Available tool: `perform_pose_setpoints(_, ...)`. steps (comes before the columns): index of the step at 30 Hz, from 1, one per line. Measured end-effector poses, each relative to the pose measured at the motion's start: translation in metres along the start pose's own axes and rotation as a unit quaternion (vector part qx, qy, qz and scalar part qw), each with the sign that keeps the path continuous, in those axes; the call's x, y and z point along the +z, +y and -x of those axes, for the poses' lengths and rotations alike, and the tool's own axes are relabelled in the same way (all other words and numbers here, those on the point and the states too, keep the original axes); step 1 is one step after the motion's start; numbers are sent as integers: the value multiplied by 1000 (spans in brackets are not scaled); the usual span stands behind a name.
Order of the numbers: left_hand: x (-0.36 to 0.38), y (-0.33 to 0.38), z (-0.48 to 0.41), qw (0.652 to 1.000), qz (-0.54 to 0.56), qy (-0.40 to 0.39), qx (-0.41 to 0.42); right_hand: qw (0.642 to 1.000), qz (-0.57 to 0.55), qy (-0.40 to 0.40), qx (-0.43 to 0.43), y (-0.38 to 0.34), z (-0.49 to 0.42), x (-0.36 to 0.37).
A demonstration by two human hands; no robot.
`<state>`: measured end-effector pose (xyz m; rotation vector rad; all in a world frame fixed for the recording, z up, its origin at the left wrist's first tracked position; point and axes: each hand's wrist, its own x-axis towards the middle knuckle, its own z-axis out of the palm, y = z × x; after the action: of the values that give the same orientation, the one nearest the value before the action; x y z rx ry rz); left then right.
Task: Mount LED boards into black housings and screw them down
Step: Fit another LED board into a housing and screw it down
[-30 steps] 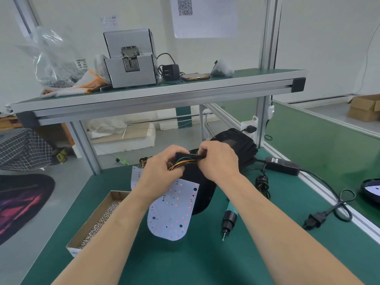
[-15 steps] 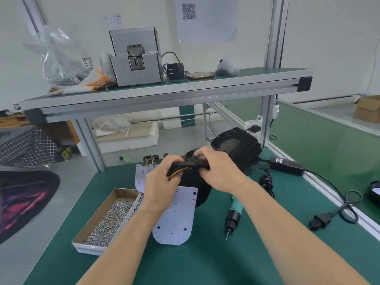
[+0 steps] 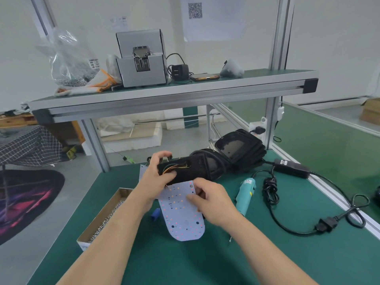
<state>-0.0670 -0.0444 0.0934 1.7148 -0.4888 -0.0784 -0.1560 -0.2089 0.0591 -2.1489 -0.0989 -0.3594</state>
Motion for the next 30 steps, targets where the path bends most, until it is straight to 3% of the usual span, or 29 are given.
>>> perform_pose_setpoints(7, -14, 3, 7, 979, 162, -99, -70, 987, -148, -64, -12, -10, -9, -15)
perform_pose_setpoints(14, -14, -3, 4, 949, 281, -4, -145, 977, -192, -88, -26, -17, -7, -26)
perform_pose_setpoints(17, -14, -1, 3, 958, 217, 10, -185, 988, -140, -10, -62, -20, -11, -35)
perform_pose_setpoints(21, -11, 12, 0, 987, 86, 51, -125, 989, -87, 69, -97, -27, -19, -42)
perform_pose_setpoints(24, -14, 22, -5, 994, 8, 67, -90, 988, -59, 83, -113, -31, -21, -41)
perform_pose_setpoints(28, -11, 30, -3, 992, 66, 14, -104, 989, 27, 83, -120, -31, -19, -33)
perform_pose_setpoints(30, -8, 30, 1, 984, 125, 32, -120, 987, 90, 82, -108, -30, -18, -29)
